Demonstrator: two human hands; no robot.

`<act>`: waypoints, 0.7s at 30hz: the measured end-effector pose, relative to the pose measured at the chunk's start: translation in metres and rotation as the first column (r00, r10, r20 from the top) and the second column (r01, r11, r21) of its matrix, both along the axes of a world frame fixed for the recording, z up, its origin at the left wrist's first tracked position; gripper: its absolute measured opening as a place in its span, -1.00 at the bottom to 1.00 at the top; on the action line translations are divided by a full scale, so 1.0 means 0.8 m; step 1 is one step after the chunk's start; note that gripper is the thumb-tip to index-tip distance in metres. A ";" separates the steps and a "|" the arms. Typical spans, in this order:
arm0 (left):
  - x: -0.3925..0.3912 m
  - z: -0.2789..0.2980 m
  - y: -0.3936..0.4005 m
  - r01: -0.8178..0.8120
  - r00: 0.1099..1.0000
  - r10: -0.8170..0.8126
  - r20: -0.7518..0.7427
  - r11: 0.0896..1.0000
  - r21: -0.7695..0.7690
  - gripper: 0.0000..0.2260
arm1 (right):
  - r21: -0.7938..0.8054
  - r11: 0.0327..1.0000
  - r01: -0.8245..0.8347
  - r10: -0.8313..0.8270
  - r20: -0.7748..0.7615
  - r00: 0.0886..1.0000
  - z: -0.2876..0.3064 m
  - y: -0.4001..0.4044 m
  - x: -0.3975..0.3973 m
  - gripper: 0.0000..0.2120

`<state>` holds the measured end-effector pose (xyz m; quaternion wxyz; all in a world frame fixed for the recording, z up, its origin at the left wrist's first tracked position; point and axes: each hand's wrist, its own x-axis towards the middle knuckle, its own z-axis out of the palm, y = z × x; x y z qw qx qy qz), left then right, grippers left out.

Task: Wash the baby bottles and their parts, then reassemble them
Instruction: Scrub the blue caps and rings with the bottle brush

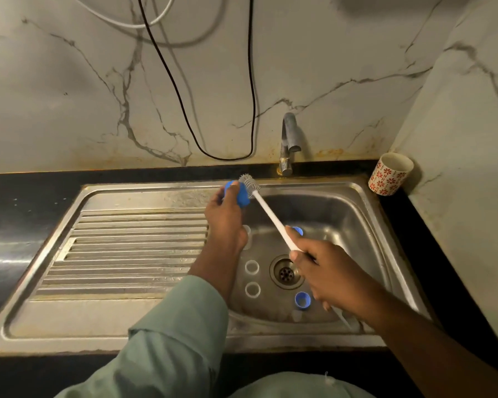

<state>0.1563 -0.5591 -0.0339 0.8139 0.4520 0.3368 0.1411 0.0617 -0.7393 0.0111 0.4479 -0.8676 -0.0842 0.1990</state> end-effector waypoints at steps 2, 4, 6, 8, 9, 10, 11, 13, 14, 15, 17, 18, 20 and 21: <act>0.005 0.002 0.012 -0.093 0.996 0.093 -0.009 0.996 -0.003 -0.89 | 0.003 0.999 -0.054 0.054 0.008 0.999 -0.002 -0.002 -0.008 -0.75; 0.007 0.000 0.014 -0.045 0.999 0.046 -0.026 0.997 0.062 -0.92 | 0.009 0.998 -0.065 0.064 0.015 0.998 0.001 -0.002 -0.014 -0.74; 0.003 -0.004 0.001 0.078 0.996 -0.073 -0.047 0.991 0.113 -0.88 | 0.010 1.000 -0.005 0.005 0.042 0.999 0.003 0.003 -0.004 -0.74; 0.002 -0.002 -0.005 0.064 0.996 -0.056 -0.072 0.992 0.112 -0.91 | -0.010 1.000 -0.001 0.002 0.046 0.999 0.003 0.003 -0.002 -0.71; 0.003 0.000 -0.003 0.011 0.997 -0.005 -0.071 0.997 0.079 -0.93 | -0.039 0.999 -0.031 0.034 0.064 0.997 0.003 0.000 -0.005 -0.72; 0.005 -0.001 0.001 -0.030 0.997 0.034 -0.063 0.998 0.057 -0.93 | -0.055 0.997 -0.058 0.062 0.072 0.995 0.002 -0.002 -0.012 -0.73; 0.006 -0.002 0.001 -0.029 0.998 0.032 -0.049 0.998 0.060 -0.92 | -0.052 0.996 -0.070 0.073 0.072 0.995 0.003 -0.002 -0.016 -0.73; 0.003 -0.004 -0.006 0.060 0.998 -0.059 -0.008 0.994 0.096 -0.83 | -0.040 0.998 -0.056 0.059 0.098 0.993 0.006 0.003 -0.011 -0.72; 0.000 -0.003 -0.012 0.094 0.995 -0.096 0.011 0.991 0.090 -0.80 | -0.028 0.999 -0.039 0.041 0.091 0.995 0.008 0.005 -0.006 -0.72; -0.001 0.000 -0.014 0.097 0.995 -0.099 0.028 0.993 0.072 -0.79 | -0.012 0.999 -0.034 0.035 0.075 0.997 0.009 0.005 -0.003 -0.71; 0.002 0.004 -0.004 0.015 0.997 -0.016 0.077 1.000 0.008 -0.77 | 0.010 0.998 -0.063 0.062 0.058 0.996 0.013 -0.001 -0.008 -0.71; 0.003 0.005 0.003 -0.025 0.996 0.028 0.090 0.999 -0.034 -0.74 | 0.013 0.996 -0.083 0.082 0.044 0.996 0.014 -0.003 -0.013 -0.69; 0.003 0.002 0.005 -0.024 0.994 0.031 0.102 0.997 -0.069 -0.67 | -0.013 0.996 -0.089 0.089 0.047 0.995 0.015 -0.003 -0.010 -0.69; 0.000 0.000 0.000 0.016 0.996 -0.011 0.092 0.998 -0.053 -0.62 | -0.022 0.998 -0.056 0.058 0.053 0.997 0.015 -0.001 -0.003 -0.69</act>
